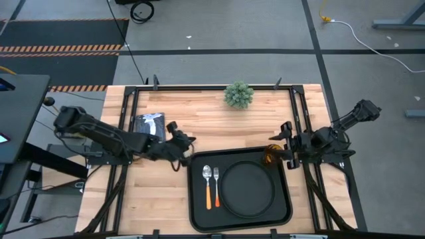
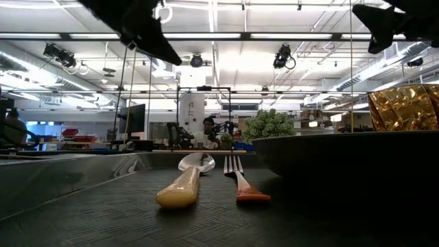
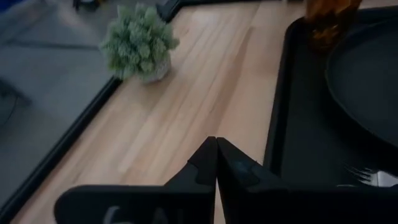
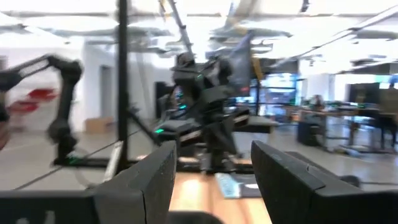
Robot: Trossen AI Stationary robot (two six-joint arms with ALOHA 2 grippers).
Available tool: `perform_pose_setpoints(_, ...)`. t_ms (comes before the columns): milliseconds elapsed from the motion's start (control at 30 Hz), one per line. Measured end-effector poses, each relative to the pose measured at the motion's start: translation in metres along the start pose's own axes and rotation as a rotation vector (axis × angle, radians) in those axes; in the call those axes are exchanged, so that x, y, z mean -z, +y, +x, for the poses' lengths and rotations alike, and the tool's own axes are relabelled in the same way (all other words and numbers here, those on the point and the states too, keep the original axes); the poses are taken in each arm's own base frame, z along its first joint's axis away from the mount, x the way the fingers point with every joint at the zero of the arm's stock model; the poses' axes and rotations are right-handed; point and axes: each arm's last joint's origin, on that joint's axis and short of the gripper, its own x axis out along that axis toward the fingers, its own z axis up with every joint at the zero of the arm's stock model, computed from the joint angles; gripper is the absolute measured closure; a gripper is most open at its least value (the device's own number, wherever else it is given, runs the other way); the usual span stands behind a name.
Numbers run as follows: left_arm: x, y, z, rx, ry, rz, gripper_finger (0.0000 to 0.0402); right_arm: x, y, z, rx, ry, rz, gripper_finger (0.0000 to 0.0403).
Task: Pick and place plate/cup/fork/spoon on tray
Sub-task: Return to Home Position
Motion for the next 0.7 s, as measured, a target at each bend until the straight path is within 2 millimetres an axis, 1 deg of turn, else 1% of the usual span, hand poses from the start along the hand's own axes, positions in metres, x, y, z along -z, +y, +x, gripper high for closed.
perform_pose_setpoints(167,0.023,0.022,-0.006,0.037,-0.112,0.024,0.0391,-0.003,-0.003,0.0,0.076,-0.018,0.019,0.0188)
perform_pose_setpoints(300,0.043,0.04,-0.01,0.034,-0.193,0.026,0.0393,-0.004,-0.007,0.0,0.19,-0.016,0.03,0.0188)
perform_pose_setpoints(500,0.069,0.066,-0.019,0.023,-0.348,-0.04,0.0392,-0.008,-0.011,-0.002,0.305,-0.035,0.041,0.0188)
perform_pose_setpoints(700,0.089,0.083,-0.034,0.017,-0.505,-0.153,0.0393,-0.01,-0.013,-0.003,0.313,-0.051,0.058,0.019)
